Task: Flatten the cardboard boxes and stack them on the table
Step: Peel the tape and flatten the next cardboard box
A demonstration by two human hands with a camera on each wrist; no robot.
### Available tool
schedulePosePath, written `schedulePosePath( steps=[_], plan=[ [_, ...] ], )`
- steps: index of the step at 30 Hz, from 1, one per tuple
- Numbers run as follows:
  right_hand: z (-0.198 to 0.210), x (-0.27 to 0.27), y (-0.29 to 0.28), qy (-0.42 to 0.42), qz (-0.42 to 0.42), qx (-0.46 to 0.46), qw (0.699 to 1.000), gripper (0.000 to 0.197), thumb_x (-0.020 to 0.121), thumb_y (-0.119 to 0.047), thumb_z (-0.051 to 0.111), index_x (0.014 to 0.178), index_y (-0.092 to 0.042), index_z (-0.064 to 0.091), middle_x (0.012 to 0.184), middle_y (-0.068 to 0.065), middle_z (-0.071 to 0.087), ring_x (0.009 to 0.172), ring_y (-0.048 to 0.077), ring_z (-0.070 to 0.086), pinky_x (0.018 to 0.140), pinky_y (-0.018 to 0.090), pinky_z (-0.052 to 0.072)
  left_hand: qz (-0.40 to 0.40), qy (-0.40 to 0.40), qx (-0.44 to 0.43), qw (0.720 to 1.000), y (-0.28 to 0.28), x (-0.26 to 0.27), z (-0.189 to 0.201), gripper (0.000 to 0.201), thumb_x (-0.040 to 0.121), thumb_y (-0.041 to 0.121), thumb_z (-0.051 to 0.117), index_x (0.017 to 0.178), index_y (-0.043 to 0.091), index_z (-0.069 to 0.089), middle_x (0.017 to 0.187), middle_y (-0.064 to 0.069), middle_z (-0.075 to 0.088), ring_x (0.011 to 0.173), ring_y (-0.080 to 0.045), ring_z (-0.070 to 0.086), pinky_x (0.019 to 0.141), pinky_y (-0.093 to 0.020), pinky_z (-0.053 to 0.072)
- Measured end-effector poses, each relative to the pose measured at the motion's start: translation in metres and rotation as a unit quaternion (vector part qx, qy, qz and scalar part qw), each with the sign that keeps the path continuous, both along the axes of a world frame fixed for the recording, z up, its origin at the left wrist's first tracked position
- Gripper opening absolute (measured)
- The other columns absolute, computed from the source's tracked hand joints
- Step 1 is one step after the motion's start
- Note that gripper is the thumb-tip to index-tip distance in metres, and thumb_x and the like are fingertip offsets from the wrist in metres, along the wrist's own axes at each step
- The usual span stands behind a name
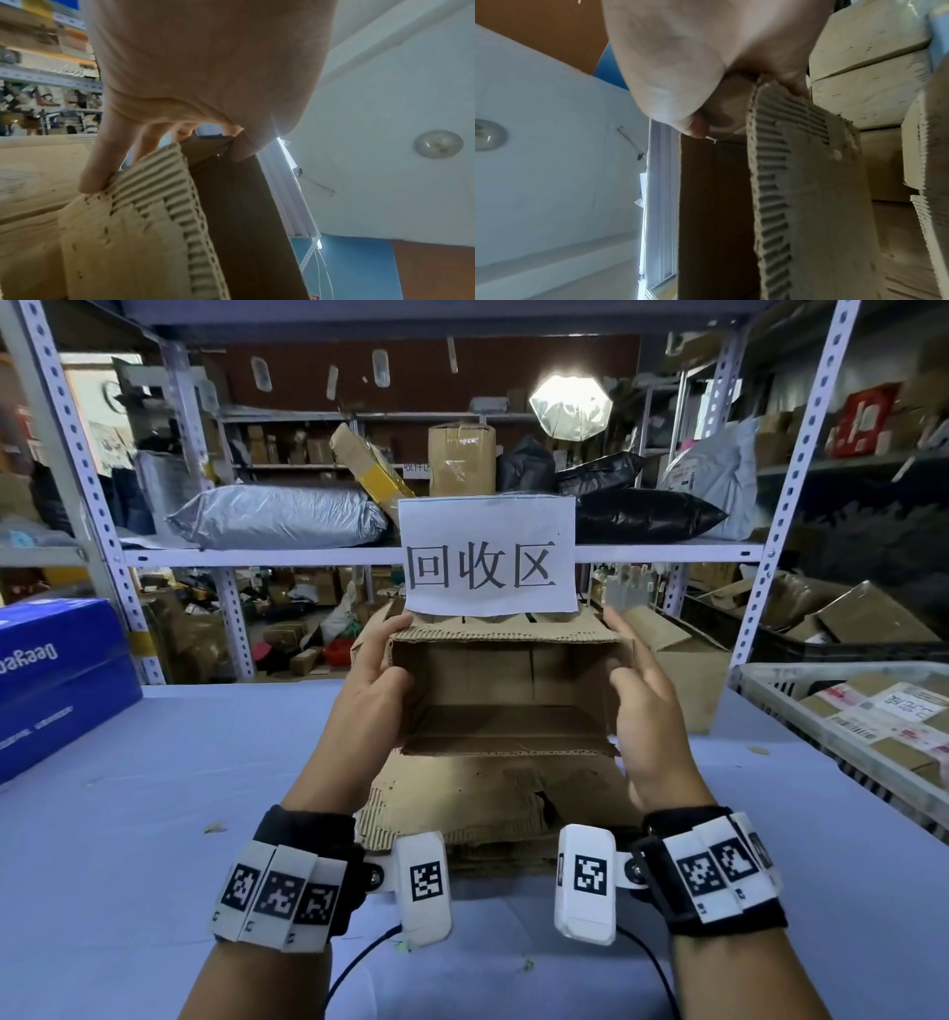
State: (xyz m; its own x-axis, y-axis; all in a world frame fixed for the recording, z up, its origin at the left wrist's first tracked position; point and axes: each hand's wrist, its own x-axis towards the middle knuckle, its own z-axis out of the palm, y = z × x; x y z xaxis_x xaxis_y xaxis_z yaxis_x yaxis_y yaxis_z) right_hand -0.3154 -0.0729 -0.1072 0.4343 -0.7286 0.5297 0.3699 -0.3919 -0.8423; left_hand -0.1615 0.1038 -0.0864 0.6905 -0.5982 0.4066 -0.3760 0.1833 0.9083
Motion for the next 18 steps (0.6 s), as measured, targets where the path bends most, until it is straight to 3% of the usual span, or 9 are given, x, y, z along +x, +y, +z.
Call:
schedulePosePath(
  steps=[3,5,7,9,12,14,16,18],
  plan=[
    [0.0,-0.002,-0.003,0.032,0.002,-0.002,0.999,0.036,0.107,-0.032,0.036,0.131,-0.049,0.056,0.139,-0.028,0.05,0.125,-0.02,0.038,0.103,0.017,0.031,-0.007,0.026,-0.002,1.0,0.0,-0.002,-0.001,0.061,0.099,0.005,0.038,0.124,0.057,0.057,0.133,0.003,0.055,0.115,-0.032,0.058,0.093,-0.064,0.054],
    [-0.002,-0.003,-0.005,0.05,0.005,-0.003,0.999,0.032,0.107,-0.043,0.033,0.127,-0.05,0.057,0.131,-0.035,0.049,0.117,-0.028,0.036,0.097,0.014,0.031,-0.016,0.035,-0.01,0.999,-0.001,-0.003,-0.003,0.056,0.102,0.007,0.041,0.124,0.056,0.057,0.12,0.002,0.06,0.106,-0.024,0.061,0.091,-0.055,0.058],
    [-0.004,-0.003,-0.007,0.051,0.013,0.016,0.999,0.035,0.101,-0.056,0.032,0.121,-0.048,0.059,0.129,-0.029,0.056,0.122,-0.017,0.045,0.101,0.022,0.037,-0.026,0.033,-0.017,0.999,-0.002,-0.004,-0.004,0.043,0.106,0.015,0.045,0.127,0.051,0.056,0.119,0.0,0.061,0.1,-0.014,0.063,0.082,-0.04,0.06],
    [-0.007,-0.003,-0.011,0.045,0.016,0.055,0.997,0.041,0.098,-0.062,0.035,0.114,-0.038,0.063,0.125,-0.012,0.065,0.123,0.009,0.057,0.104,0.039,0.045,-0.032,0.027,-0.021,0.999,-0.002,-0.004,-0.006,0.03,0.108,0.027,0.047,0.129,0.045,0.057,0.122,0.001,0.062,0.101,-0.01,0.063,0.081,-0.036,0.058],
    [-0.008,-0.004,-0.012,0.048,-0.022,0.073,0.996,0.019,0.098,-0.047,0.052,0.101,-0.034,0.065,0.109,-0.007,0.069,0.11,0.017,0.062,0.086,0.037,0.05,-0.028,0.032,-0.029,0.999,-0.002,-0.005,-0.006,0.025,0.108,0.039,0.043,0.126,0.04,0.061,0.132,0.005,0.058,0.118,-0.018,0.06,0.093,-0.046,0.055],
    [-0.009,-0.003,-0.014,0.043,-0.038,0.069,0.996,0.007,0.095,-0.03,0.06,0.101,-0.033,0.064,0.11,-0.002,0.066,0.11,0.022,0.062,0.09,0.044,0.052,-0.024,0.033,-0.041,0.998,-0.002,-0.004,-0.005,0.025,0.108,0.04,0.042,0.121,0.037,0.064,0.137,0.004,0.057,0.122,-0.021,0.058,0.093,-0.046,0.055],
    [-0.01,-0.002,-0.014,0.028,-0.036,0.068,0.997,0.018,0.094,-0.017,0.061,0.106,-0.03,0.062,0.119,0.002,0.065,0.114,0.023,0.062,0.097,0.045,0.053,-0.018,0.029,-0.065,0.997,-0.002,-0.003,-0.005,0.023,0.108,0.037,0.043,0.111,0.033,0.066,0.129,0.007,0.062,0.115,-0.018,0.061,0.085,-0.039,0.053],
    [-0.009,-0.003,-0.012,0.0,-0.026,0.056,0.998,0.033,0.092,-0.003,0.06,0.111,-0.031,0.058,0.123,-0.003,0.065,0.114,0.014,0.064,0.094,0.036,0.055,-0.005,0.02,-0.097,0.995,-0.001,-0.003,-0.005,0.022,0.108,0.028,0.048,0.099,0.027,0.068,0.105,0.014,0.068,0.099,-0.01,0.063,0.081,-0.035,0.051]
  ],
)
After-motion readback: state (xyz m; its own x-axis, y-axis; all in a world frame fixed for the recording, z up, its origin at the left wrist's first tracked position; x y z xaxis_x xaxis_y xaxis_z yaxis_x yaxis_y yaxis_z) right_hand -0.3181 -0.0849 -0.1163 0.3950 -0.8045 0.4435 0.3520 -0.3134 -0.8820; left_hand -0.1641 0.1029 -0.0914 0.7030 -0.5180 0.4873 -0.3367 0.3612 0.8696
